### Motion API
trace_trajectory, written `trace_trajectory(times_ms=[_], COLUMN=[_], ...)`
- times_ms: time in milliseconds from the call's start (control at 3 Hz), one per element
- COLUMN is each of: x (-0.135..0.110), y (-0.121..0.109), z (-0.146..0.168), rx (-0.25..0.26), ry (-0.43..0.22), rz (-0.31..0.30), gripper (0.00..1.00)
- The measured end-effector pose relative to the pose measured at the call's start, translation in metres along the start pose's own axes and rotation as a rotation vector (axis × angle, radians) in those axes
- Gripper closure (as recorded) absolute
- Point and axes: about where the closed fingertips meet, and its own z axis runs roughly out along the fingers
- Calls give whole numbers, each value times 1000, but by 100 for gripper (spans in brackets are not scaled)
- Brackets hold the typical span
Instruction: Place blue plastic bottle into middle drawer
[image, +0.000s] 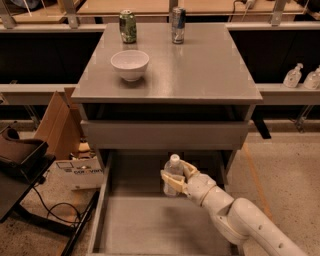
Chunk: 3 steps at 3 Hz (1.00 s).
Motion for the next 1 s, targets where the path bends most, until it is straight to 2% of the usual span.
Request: trace_trajectory(times_ms=[333, 667, 1000], x=[38, 61, 94], y=[-1, 1, 9], z=[57, 88, 121], rx=[-74, -97, -106], ry=[18, 54, 63], rz=[-92, -128, -44], gripper=[100, 100, 100])
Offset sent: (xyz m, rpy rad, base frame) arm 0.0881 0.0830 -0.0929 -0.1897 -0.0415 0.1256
